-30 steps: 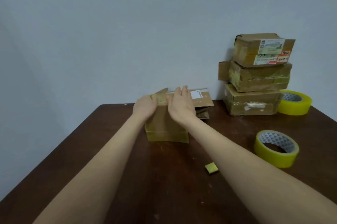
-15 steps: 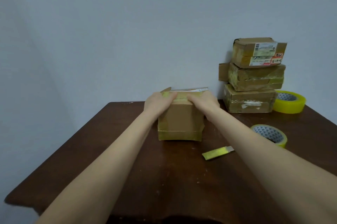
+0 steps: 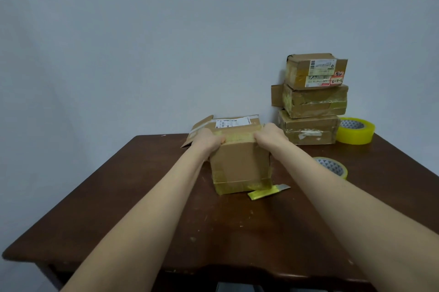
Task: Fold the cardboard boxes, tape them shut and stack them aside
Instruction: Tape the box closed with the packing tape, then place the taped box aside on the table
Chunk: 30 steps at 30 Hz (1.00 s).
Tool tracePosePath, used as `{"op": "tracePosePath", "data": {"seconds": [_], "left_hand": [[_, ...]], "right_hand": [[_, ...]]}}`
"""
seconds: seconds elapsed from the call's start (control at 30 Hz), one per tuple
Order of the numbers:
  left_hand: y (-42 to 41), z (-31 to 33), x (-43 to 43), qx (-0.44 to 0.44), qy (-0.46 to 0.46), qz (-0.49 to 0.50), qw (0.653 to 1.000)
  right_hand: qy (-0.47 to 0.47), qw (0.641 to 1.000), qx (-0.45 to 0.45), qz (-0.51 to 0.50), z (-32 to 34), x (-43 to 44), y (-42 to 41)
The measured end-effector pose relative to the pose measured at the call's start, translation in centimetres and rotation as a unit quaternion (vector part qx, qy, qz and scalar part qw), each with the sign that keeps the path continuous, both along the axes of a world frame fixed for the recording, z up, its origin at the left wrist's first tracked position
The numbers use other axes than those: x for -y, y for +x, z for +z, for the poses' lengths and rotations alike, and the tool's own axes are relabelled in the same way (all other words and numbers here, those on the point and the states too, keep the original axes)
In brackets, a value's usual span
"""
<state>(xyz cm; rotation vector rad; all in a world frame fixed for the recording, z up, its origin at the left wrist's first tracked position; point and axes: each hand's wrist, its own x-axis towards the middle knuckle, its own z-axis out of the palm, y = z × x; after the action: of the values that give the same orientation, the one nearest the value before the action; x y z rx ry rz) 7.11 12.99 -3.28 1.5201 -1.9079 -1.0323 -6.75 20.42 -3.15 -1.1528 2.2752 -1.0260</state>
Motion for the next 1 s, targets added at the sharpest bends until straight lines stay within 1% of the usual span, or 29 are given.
{"op": "tracePosePath", "data": {"seconds": [0.1,0.17,0.2,0.27,0.33,0.4,0.5,0.53,0.57,0.6,0.63,0.67,0.7,0.73,0.8,0.83,0.9,0.97,1.0], "left_hand": [[0.2,-0.6,0.7,0.001,-0.032,0.017,0.999],[0.2,-1.0,0.9,-0.026,-0.031,0.016,0.999],[0.1,-0.8,0.5,-0.042,-0.023,0.0,0.999],[0.0,-0.4,-0.3,-0.037,-0.029,-0.036,0.998],[0.1,-0.3,-0.2,-0.003,-0.042,-0.033,0.999],[0.2,-0.5,0.2,0.019,-0.039,-0.008,0.999],[0.6,-0.6,0.1,0.052,-0.076,0.013,0.996],[0.7,-0.5,-0.2,0.04,-0.1,0.028,0.994],[1.0,-0.3,-0.4,0.004,-0.128,0.047,0.991],[1.3,-0.1,-0.6,-0.055,-0.139,0.074,0.986],[1.7,0.2,-0.8,-0.124,-0.143,0.101,0.977],[2.0,0.4,-1.0,-0.185,-0.137,0.12,0.966],[2.3,0.5,-1.1,-0.23,-0.126,0.123,0.957],[2.4,0.3,-1.4,-0.251,-0.112,0.112,0.955],[2.7,-1.0,-2.3,-0.227,-0.112,0.096,0.963],[2.9,-1.7,-2.7,-0.214,-0.134,0.097,0.963],[3.3,-3.6,-3.0,-0.215,-0.163,0.11,0.957],[3.9,-5.0,-3.4,-0.247,-0.158,0.118,0.949],[4.0,-5.4,-3.4,-0.263,-0.15,0.125,0.945]], "right_hand": [[-0.01,0.999,0.051,0.008,0.3,-0.4,-0.3],[-0.008,0.996,0.084,0.035,0.8,-0.6,0.0],[-0.004,0.995,0.087,0.047,0.9,-0.7,0.3],[0.013,0.998,0.042,0.054,0.9,-0.6,0.7],[0.018,0.999,0.002,0.042,0.5,-0.3,0.5],[0.011,1.0,-0.008,0.028,0.1,-0.1,0.1],[-0.015,1.0,0.007,0.018,0.0,-0.1,-0.1],[-0.034,0.999,0.01,0.017,0.2,-0.1,0.0],[-0.065,0.998,0.018,0.018,0.5,0.0,0.1],[-0.105,0.994,0.035,0.021,0.7,0.1,0.1],[-0.144,0.987,0.071,0.03,1.0,0.0,0.2],[-0.177,0.977,0.112,0.041,1.2,-0.2,0.4],[-0.202,0.969,0.132,0.051,1.3,-0.4,0.5],[-0.206,0.97,0.114,0.06,1.2,-0.5,0.7],[-0.186,0.981,0.036,0.047,0.2,-0.6,0.9],[-0.173,0.984,0.015,0.038,-0.5,-0.8,1.2],[-0.156,0.987,0.022,0.036,-2.4,-1.2,1.3],[-0.146,0.987,0.053,0.051,-3.9,-1.5,1.1],[-0.155,0.983,0.073,0.06,-4.3,-1.8,1.2]]}}
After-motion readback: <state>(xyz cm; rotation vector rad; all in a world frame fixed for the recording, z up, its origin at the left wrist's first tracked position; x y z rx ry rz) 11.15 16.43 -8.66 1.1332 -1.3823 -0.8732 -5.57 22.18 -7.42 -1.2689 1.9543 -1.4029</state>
